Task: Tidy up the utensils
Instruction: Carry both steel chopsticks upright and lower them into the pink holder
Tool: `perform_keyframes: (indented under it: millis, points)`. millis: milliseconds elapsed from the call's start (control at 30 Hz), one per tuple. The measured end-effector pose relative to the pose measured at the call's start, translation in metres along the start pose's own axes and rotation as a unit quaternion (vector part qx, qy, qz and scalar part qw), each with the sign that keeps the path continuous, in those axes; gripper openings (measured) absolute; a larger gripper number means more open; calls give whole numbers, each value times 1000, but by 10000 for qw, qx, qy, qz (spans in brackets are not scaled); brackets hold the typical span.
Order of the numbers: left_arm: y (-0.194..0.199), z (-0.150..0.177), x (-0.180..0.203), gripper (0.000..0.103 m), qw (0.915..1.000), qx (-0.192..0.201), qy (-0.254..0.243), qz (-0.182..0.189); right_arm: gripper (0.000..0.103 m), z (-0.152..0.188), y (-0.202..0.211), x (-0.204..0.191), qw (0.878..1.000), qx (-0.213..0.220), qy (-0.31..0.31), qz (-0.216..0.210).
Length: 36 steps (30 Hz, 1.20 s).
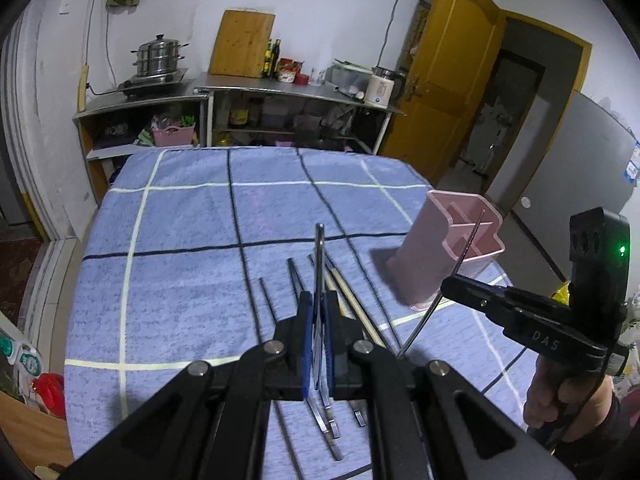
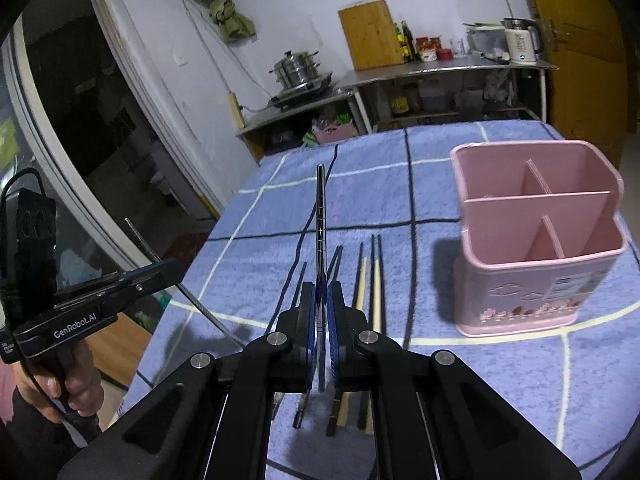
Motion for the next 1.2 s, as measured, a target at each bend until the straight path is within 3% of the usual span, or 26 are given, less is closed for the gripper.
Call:
perform_keyframes:
  millis: [433,767,1000,1200]
  points:
    - [-27,-1,101,6,9966,-327,-179,731,6,-4,56,62,9971,336,-455,502]
    - [-19,-54,176,6,9912,29,-338,1283,6,-51,116,109,9888,1008,-580,936]
    - [-34,-83,194,6,9902,216,-316,1340,6,-79,127,131,9836,1318,-639,1051]
    - [-58,-82,193,6,9918,125,-336,1225,6,-78,99,142,9854,1170,-677,1032]
Point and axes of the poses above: each gripper's, at about its wrist camera, not at the fingertips, and y roughly against the way its jaws point, x to its right, z to its underside, the point moved 10 cm from there along -y, roughly the way its jaws point, and after that the axes turned 13 degrees about y, right-handed, at the moved point
